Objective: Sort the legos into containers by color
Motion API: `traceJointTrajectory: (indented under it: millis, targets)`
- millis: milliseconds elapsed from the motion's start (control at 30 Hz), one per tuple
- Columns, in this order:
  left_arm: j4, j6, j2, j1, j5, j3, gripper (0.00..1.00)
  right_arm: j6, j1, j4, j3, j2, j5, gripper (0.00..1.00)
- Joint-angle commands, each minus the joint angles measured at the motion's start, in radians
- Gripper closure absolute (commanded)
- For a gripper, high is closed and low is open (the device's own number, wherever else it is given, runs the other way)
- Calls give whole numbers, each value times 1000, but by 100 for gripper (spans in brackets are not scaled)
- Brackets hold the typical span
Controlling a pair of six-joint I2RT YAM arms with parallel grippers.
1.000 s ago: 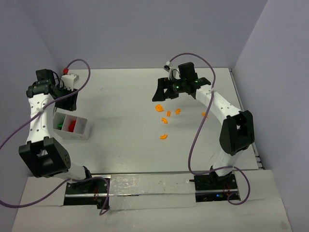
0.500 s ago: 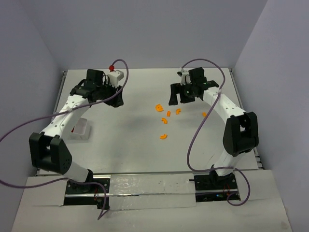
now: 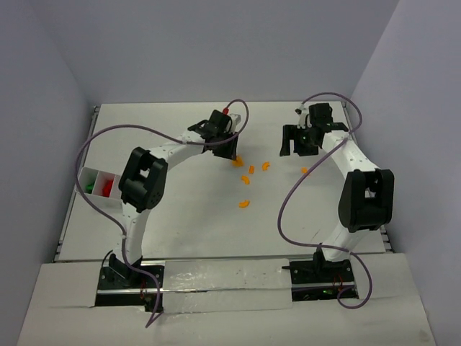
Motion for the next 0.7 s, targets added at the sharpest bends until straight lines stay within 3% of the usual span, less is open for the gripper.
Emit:
traceJointTrajectory:
  millis: [0,433,533,667]
  targets:
    - [34,-108,70,9,-78,86,60,-46,-48,-18,-22,-65,27,15]
    - [26,-130,189,5,-60,154,62,-75,-116,-20,-39,-77,43,15]
    - [24,-135,201,3,-50,157,66,-78,-127,-25,-36,-75,40,15]
    - [9,-126,216,3,-56,168,78,-80,-134,-33,-26,-72,34,16]
